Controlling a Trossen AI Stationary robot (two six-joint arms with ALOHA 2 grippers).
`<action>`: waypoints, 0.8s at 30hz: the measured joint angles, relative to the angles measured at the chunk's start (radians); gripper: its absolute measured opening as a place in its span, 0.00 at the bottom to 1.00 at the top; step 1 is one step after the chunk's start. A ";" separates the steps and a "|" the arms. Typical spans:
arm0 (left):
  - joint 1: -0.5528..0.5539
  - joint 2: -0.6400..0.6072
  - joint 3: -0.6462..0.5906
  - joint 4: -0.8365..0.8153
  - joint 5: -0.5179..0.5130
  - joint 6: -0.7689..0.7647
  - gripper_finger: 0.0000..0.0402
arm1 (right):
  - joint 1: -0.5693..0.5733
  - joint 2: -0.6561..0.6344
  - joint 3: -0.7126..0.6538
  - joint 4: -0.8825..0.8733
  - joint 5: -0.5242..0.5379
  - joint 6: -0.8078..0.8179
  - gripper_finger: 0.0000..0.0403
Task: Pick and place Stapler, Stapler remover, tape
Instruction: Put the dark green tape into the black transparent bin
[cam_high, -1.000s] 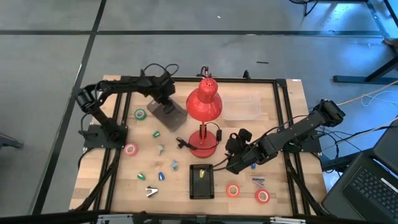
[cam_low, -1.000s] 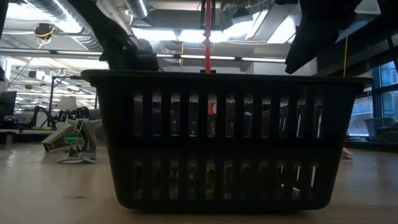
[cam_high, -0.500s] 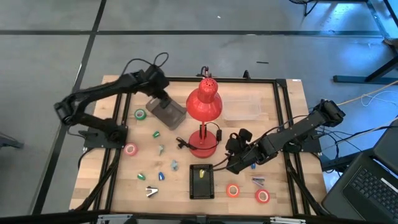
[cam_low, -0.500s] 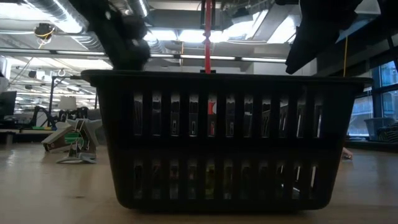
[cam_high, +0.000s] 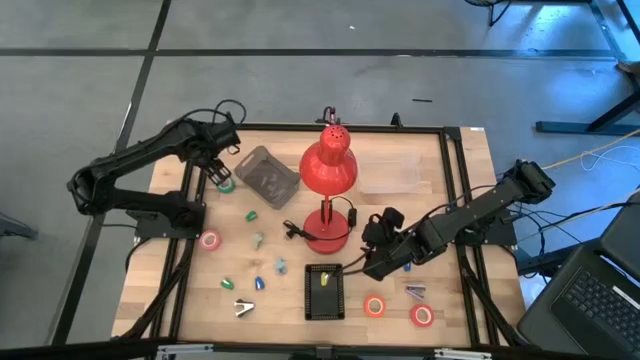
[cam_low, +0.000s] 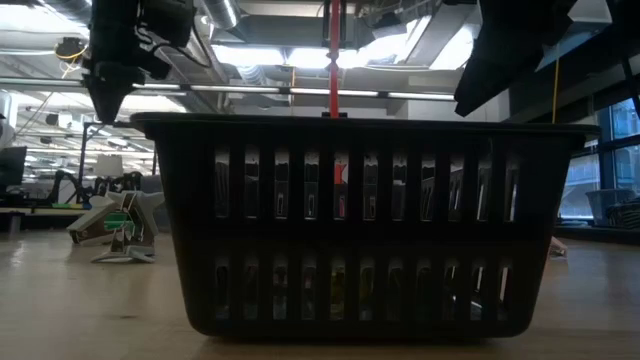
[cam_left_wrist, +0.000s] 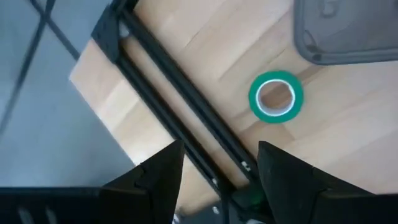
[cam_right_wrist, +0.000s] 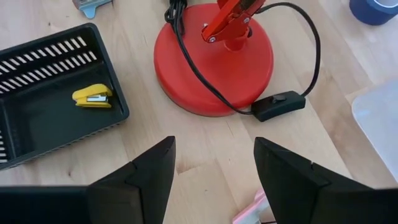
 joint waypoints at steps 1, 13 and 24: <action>-0.002 0.000 -0.012 0.033 0.023 0.048 0.49 | 0.000 0.000 0.000 0.001 0.000 0.000 0.54; 0.009 0.000 -0.346 0.331 0.141 0.404 0.49 | 0.035 0.000 0.000 -0.001 0.000 0.002 0.54; 0.085 -0.004 -0.374 0.376 0.226 0.487 0.48 | 0.038 0.000 0.000 0.000 0.000 0.003 0.55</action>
